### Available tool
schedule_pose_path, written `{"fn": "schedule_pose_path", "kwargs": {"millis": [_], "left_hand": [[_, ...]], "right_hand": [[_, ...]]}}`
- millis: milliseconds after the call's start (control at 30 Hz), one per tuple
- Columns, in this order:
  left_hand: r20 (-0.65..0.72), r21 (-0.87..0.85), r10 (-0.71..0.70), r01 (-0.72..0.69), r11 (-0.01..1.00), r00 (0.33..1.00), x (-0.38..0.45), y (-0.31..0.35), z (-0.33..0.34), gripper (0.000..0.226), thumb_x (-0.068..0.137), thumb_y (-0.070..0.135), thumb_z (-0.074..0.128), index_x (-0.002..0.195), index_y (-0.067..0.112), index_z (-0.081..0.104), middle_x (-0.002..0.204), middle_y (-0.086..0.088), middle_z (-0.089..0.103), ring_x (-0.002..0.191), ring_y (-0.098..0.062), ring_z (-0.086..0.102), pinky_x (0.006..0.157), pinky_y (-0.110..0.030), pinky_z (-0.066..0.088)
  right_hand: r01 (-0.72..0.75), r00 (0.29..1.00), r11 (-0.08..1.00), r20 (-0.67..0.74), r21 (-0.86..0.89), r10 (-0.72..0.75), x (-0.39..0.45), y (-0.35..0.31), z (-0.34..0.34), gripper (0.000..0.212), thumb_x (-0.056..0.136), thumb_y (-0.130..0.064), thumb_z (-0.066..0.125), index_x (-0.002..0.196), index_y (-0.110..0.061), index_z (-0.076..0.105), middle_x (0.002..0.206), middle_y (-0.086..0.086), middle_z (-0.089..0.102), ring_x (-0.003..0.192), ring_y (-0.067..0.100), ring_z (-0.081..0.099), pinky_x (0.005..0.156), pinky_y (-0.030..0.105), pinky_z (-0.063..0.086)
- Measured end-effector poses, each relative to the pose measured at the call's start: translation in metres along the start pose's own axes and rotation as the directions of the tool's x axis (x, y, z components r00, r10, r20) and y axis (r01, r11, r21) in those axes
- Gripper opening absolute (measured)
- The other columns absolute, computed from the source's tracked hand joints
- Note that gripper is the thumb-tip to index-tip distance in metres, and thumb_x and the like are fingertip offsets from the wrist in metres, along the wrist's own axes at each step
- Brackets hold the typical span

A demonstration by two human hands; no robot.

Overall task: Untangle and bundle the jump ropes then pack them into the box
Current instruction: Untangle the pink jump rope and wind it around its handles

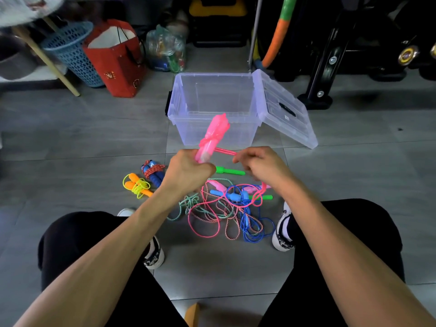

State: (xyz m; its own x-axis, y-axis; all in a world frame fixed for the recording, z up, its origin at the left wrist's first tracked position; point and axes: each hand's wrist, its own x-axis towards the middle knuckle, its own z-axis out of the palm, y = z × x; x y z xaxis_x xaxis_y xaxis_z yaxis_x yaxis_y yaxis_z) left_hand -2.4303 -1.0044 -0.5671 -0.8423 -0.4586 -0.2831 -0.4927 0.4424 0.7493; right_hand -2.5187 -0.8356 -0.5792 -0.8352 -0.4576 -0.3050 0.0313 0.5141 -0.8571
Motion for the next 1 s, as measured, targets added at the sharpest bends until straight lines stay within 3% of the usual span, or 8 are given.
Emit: {"fn": "schedule_pose_path", "kwargs": {"millis": [133, 300, 500, 600, 700, 833, 933, 1000], "left_hand": [[-0.087, 0.066, 0.018, -0.012, 0.998, 0.996, 0.0, -0.001, 0.002, 0.019, 0.068, 0.015, 0.063, 0.058, 0.013, 0.047, 0.048, -0.003, 0.05, 0.043, -0.024, 0.052, 0.048, -0.03, 0.045], [-0.188, 0.396, 0.047, 0.032, 0.918, 0.981, 0.005, -0.002, 0.0, 0.011, 0.071, 0.02, 0.062, 0.072, 0.016, 0.051, 0.064, -0.002, 0.051, 0.061, -0.028, 0.048, 0.059, -0.029, 0.038], [-0.095, 0.813, 0.18, -0.028, 0.582, 0.979, 0.017, -0.009, 0.005, 0.024, 0.084, 0.026, 0.06, 0.105, 0.013, 0.058, 0.098, -0.01, 0.066, 0.086, -0.033, 0.063, 0.066, -0.032, 0.037], [0.05, 0.918, 0.228, -0.134, 0.374, 0.972, 0.016, -0.011, 0.013, 0.027, 0.085, 0.018, 0.058, 0.112, 0.015, 0.056, 0.102, -0.005, 0.068, 0.092, -0.03, 0.066, 0.064, -0.031, 0.037], [0.165, 0.939, 0.25, -0.229, 0.255, 0.954, 0.01, -0.013, 0.017, 0.028, 0.088, 0.016, 0.055, 0.116, 0.016, 0.052, 0.106, -0.004, 0.067, 0.094, -0.028, 0.067, 0.063, -0.031, 0.036], [0.304, 0.889, 0.449, -0.419, 0.183, 0.841, -0.001, -0.016, 0.018, 0.029, 0.083, 0.02, 0.06, 0.111, 0.016, 0.053, 0.097, -0.003, 0.066, 0.082, -0.027, 0.069, 0.057, -0.029, 0.036], [0.394, 0.793, 0.668, -0.601, 0.101, 0.632, -0.008, -0.013, 0.007, 0.039, 0.041, 0.014, 0.081, 0.074, 0.009, 0.061, 0.057, -0.004, 0.057, 0.039, -0.026, 0.055, 0.041, -0.023, 0.034], [0.378, 0.765, 0.737, -0.637, 0.091, 0.559, -0.01, -0.015, -0.003, 0.041, 0.031, 0.015, 0.08, 0.066, 0.009, 0.059, 0.051, -0.005, 0.053, 0.034, -0.025, 0.05, 0.038, -0.021, 0.032]], "right_hand": [[0.026, 0.999, 0.994, -0.016, -0.107, -0.028, -0.008, -0.004, 0.004, 0.027, 0.097, -0.021, 0.051, 0.077, -0.024, 0.069, 0.049, -0.02, 0.055, 0.047, -0.003, 0.048, 0.055, 0.022, 0.035], [0.106, 0.994, 0.932, 0.005, -0.346, -0.111, -0.016, -0.008, 0.005, 0.035, 0.095, -0.038, 0.055, 0.074, -0.012, 0.066, 0.057, 0.0, 0.051, 0.056, 0.018, 0.043, 0.054, 0.032, 0.034], [0.348, 0.933, 0.77, 0.114, -0.535, -0.342, -0.029, -0.012, -0.003, 0.027, 0.092, -0.026, 0.054, 0.074, -0.008, 0.063, 0.059, 0.005, 0.059, 0.061, 0.029, 0.059, 0.059, 0.042, 0.049], [0.404, 0.902, 0.75, 0.094, -0.523, -0.421, -0.026, -0.014, -0.011, 0.022, 0.088, -0.031, 0.059, 0.073, -0.015, 0.065, 0.061, -0.004, 0.06, 0.062, 0.019, 0.057, 0.065, 0.038, 0.051], [0.469, 0.881, 0.755, 0.178, -0.458, -0.439, -0.023, -0.018, -0.01, 0.017, 0.087, -0.031, 0.063, 0.076, -0.019, 0.066, 0.064, -0.012, 0.059, 0.061, 0.007, 0.054, 0.064, 0.031, 0.048], [0.451, 0.892, 0.803, 0.184, -0.39, -0.413, -0.014, -0.019, -0.009, 0.015, 0.088, -0.029, 0.067, 0.081, -0.016, 0.07, 0.074, -0.006, 0.067, 0.066, 0.005, 0.057, 0.063, 0.018, 0.042], [0.337, 0.932, 0.912, 0.222, -0.233, -0.288, 0.0, -0.014, -0.014, 0.018, 0.083, -0.03, 0.075, 0.08, -0.014, 0.07, 0.076, 0.005, 0.069, 0.068, 0.007, 0.057, 0.065, 0.027, 0.046], [0.259, 0.926, 0.962, 0.306, -0.089, -0.222, 0.003, -0.012, -0.012, 0.024, 0.08, -0.033, 0.075, 0.083, -0.01, 0.071, 0.077, 0.012, 0.068, 0.068, 0.011, 0.054, 0.064, 0.029, 0.043]]}}
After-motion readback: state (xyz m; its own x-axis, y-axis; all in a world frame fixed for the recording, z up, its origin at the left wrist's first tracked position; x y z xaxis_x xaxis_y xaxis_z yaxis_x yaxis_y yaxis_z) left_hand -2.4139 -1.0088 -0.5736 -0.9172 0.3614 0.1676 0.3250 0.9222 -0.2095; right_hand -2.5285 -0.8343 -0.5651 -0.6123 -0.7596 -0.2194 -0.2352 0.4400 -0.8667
